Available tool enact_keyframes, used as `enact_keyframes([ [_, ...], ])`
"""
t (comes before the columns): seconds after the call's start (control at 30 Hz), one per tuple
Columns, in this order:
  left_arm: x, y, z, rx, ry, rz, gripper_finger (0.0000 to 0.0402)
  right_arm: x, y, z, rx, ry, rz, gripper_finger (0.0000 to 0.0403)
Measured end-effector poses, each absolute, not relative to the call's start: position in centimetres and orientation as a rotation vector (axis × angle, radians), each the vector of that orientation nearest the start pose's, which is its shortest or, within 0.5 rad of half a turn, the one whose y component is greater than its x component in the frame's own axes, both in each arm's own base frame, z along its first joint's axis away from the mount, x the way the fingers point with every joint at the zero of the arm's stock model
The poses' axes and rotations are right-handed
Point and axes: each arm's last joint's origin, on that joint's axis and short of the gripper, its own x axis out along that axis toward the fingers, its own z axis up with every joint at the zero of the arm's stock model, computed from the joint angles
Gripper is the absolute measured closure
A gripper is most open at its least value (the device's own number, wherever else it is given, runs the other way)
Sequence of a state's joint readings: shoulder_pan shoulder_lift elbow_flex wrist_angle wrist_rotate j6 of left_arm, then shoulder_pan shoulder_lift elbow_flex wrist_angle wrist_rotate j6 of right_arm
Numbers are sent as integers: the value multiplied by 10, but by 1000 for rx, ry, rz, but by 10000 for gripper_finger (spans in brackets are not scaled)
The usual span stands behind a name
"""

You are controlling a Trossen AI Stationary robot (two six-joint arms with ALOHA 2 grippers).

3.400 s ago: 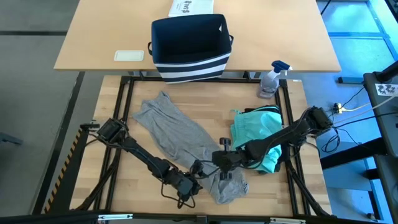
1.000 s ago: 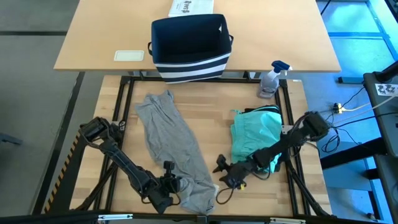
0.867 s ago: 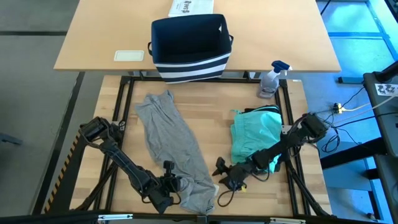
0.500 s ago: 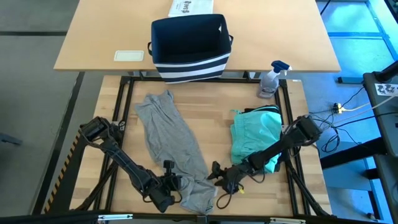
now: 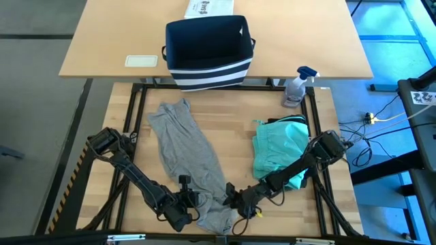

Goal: Fold Laundry from Bin

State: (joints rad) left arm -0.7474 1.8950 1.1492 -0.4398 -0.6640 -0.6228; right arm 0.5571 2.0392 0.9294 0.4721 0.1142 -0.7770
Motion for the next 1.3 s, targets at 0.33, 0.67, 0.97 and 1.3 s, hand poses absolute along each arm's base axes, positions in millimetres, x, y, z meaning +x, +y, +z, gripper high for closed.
enact_keyframes([
  [0.33,271,-236,147,171,884,163,401,322,194,106,-792,484,542,391],
  [0.67,260,-255,178,0,765,68,401,315,191,174,-619,340,524,400],
  [0.97,254,-272,200,-103,626,-19,401,304,197,203,-467,263,593,401],
  [1.3,242,-281,216,-29,498,-17,401,301,190,228,-451,184,493,402],
])
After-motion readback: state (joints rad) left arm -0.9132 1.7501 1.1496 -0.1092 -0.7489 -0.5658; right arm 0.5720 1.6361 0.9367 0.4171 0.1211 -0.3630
